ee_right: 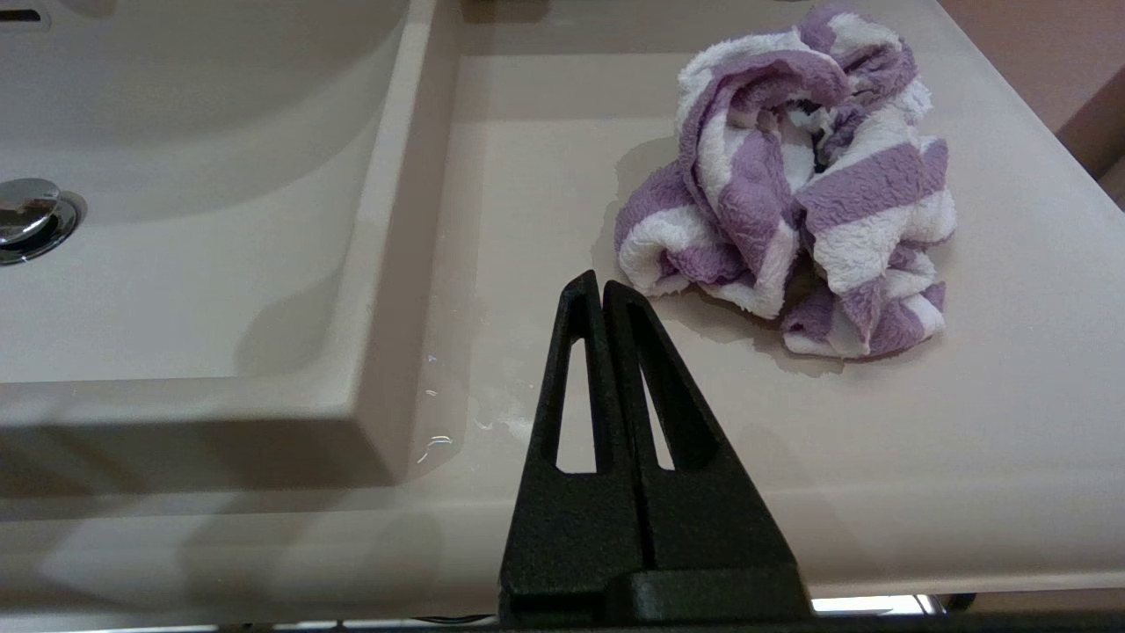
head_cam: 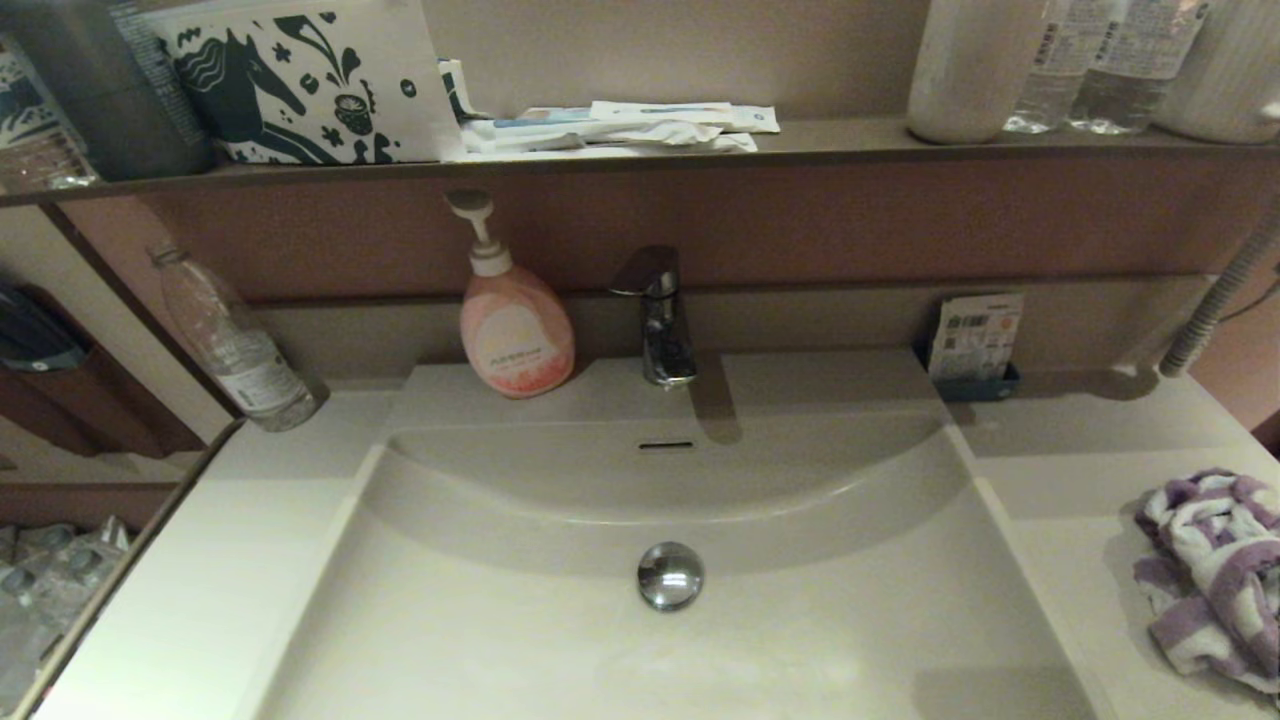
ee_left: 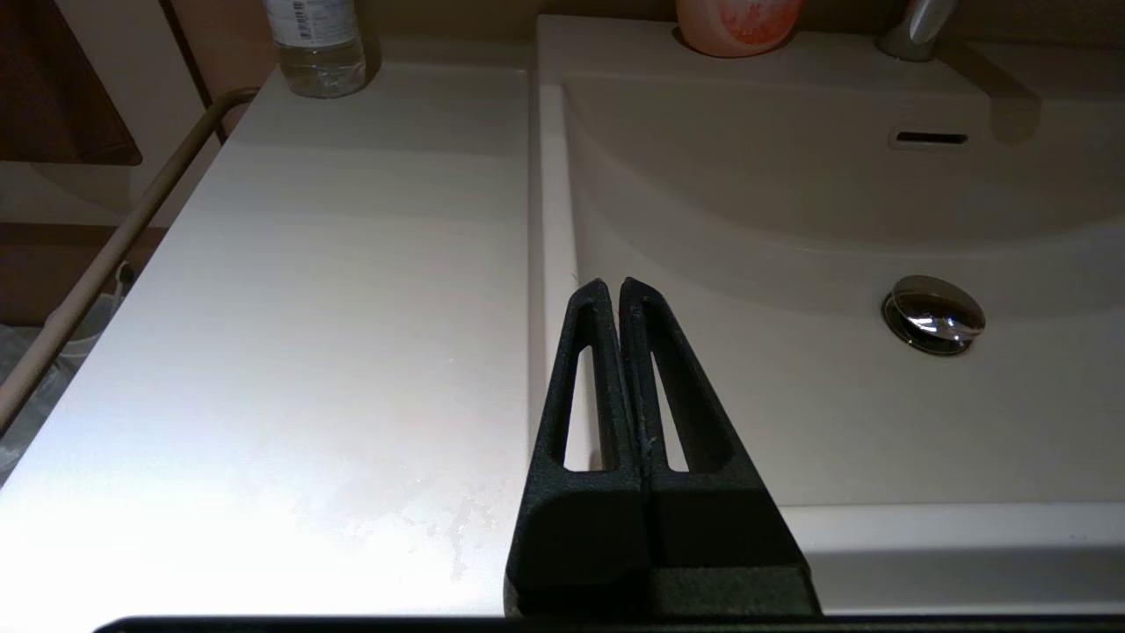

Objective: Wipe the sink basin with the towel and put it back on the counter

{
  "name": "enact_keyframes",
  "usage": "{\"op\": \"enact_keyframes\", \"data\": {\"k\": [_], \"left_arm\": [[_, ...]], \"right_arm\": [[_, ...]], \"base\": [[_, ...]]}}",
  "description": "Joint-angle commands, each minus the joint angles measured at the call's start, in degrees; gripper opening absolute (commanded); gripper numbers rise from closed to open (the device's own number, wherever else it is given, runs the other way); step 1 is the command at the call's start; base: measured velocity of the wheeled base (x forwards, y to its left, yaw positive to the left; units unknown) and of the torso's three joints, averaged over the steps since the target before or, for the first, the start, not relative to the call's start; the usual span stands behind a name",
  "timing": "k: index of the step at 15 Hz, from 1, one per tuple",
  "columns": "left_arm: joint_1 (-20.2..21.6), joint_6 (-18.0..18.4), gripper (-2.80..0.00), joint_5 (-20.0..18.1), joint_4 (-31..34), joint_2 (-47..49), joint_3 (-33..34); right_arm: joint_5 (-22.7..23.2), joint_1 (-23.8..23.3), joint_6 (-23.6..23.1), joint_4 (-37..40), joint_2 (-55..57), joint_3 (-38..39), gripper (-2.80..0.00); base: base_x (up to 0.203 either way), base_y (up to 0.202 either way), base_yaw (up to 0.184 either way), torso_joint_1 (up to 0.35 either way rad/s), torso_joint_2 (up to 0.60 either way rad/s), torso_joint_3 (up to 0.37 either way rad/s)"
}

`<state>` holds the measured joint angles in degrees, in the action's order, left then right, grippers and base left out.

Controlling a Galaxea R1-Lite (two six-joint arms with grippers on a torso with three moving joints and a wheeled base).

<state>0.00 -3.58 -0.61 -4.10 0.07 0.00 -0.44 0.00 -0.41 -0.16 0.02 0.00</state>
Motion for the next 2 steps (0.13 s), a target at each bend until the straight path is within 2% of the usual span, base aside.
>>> {"op": "enact_keyframes", "data": {"k": [1, 2], "left_arm": [[0.0, -0.03, -2.8, 0.0, -0.03, 0.01, 0.0], [0.0, -0.02, -2.8, 0.0, -0.03, 0.01, 0.0]], "right_arm": [[0.0, 0.0, -0.02, -0.02, -0.02, 0.0, -2.8], [0.0, 0.0, -0.02, -0.02, -0.02, 0.0, -2.8]], "base": [[0.0, 0.0, 0.0, 0.0, 0.0, 0.0], [0.0, 0.0, 0.0, 0.0, 0.0, 0.0]]}}
